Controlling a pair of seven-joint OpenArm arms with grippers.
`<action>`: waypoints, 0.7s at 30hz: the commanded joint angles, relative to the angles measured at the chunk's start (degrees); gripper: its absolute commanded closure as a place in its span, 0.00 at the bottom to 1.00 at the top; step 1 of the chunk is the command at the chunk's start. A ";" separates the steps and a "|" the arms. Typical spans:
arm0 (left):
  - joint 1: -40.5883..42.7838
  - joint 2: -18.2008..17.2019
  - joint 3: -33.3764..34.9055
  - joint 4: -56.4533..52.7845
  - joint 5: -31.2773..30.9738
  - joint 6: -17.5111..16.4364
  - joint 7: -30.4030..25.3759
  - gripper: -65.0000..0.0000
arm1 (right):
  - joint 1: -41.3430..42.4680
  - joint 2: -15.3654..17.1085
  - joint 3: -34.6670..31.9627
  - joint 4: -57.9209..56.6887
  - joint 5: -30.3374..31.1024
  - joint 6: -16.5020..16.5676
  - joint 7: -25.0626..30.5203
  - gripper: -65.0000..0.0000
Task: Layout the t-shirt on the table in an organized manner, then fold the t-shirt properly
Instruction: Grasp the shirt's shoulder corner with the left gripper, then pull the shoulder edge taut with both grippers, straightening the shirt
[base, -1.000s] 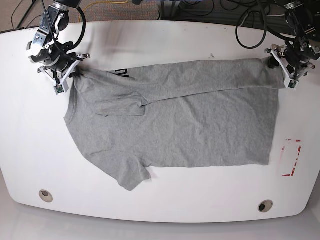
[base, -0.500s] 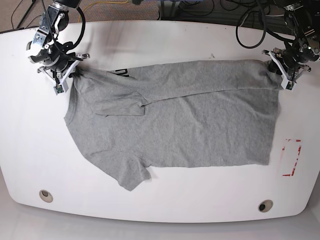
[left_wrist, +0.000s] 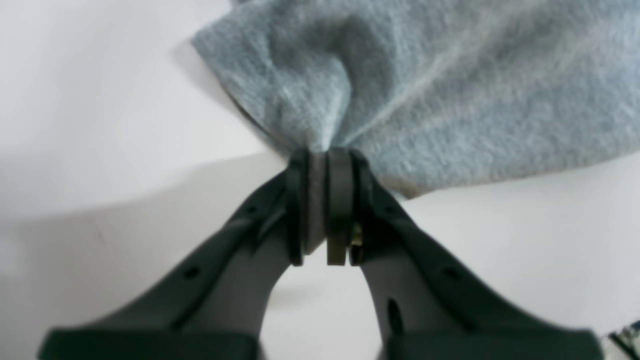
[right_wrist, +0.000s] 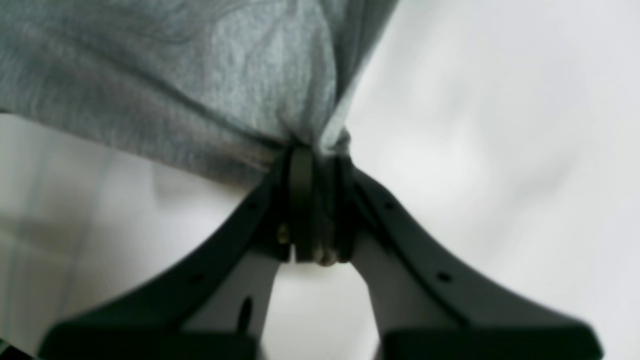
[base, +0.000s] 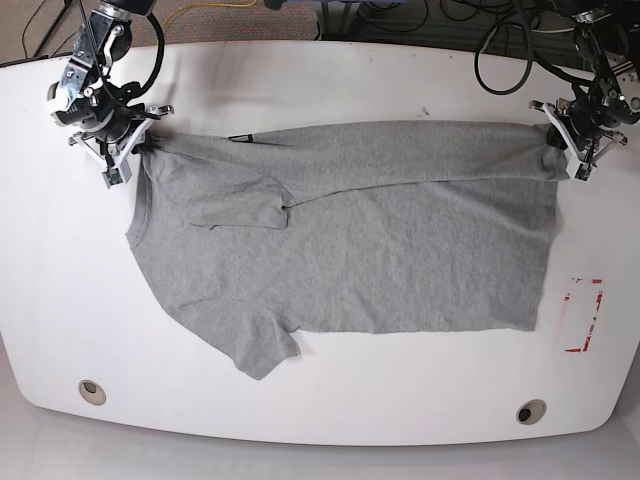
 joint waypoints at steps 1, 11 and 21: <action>2.41 -2.06 -0.43 2.12 2.18 0.34 2.85 0.95 | -1.03 1.96 0.43 2.31 0.08 -0.10 0.10 0.93; 9.09 -2.41 -0.51 9.77 2.18 0.34 3.56 0.95 | -7.71 2.49 0.52 7.76 -0.09 -0.10 0.02 0.93; 12.96 -2.41 -0.34 12.23 2.18 0.34 4.52 0.94 | -12.90 2.32 0.52 11.02 0.08 -0.10 0.02 0.93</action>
